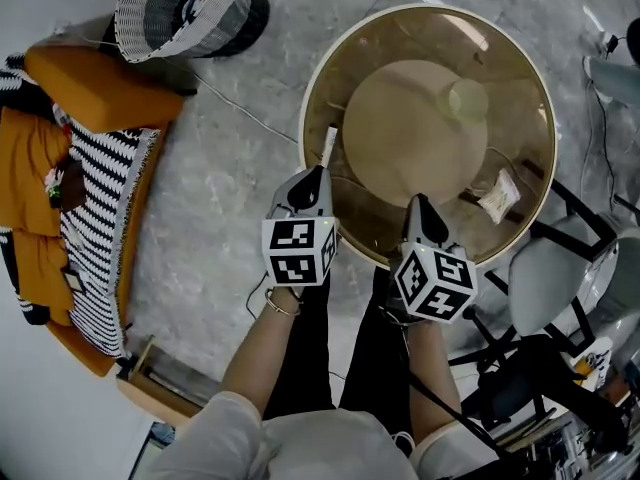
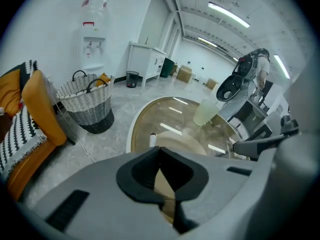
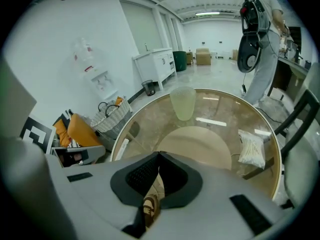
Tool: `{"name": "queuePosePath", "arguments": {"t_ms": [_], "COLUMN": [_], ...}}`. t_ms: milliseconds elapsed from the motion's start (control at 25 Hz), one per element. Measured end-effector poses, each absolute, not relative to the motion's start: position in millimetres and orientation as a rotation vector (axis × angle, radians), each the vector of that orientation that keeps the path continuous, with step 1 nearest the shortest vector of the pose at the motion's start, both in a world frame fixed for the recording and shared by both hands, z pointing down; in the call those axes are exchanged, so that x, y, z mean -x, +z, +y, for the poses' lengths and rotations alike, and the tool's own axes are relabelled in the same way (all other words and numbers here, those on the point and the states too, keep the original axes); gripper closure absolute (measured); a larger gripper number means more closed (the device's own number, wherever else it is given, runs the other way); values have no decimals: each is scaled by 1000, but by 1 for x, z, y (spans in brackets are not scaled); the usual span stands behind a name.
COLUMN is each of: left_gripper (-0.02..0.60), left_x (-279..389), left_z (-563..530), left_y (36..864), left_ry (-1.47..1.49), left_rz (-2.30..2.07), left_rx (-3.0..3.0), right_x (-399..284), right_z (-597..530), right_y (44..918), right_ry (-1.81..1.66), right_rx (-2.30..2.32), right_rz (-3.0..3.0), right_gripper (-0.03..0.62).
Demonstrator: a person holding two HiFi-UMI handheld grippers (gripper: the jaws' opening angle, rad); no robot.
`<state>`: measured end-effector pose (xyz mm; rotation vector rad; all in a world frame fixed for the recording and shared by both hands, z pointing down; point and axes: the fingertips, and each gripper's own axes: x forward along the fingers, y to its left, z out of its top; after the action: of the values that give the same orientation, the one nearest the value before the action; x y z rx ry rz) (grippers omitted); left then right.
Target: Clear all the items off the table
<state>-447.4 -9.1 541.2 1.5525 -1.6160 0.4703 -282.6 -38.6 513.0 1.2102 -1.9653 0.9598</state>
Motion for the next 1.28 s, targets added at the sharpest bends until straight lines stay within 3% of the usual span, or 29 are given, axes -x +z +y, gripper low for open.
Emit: {"name": "queuePosePath", "arguments": {"t_ms": [240,360,480,1280], "left_gripper": [569,489,459,499], "left_x": [450,446,442,453], "left_z": [-13,-14,-12,-12], "left_y": [561,572,587,616], "left_ry": [561,616,683,825], "left_rz": [-1586,-1533,-1477,-1428], "left_rx": [-1611,-1642,-1639,-1528], "right_x": [270,268,265,237], "right_z": [-36,-38,-39,-28], "right_y": [527,532,538,554], "right_ry": [997,1003,1011,1098], "right_rx": [-1247,-1251,-1254,-1346], "right_rz": [-1916,-1910,-1904,-1861], "right_gripper": [570,571,571,571]}}
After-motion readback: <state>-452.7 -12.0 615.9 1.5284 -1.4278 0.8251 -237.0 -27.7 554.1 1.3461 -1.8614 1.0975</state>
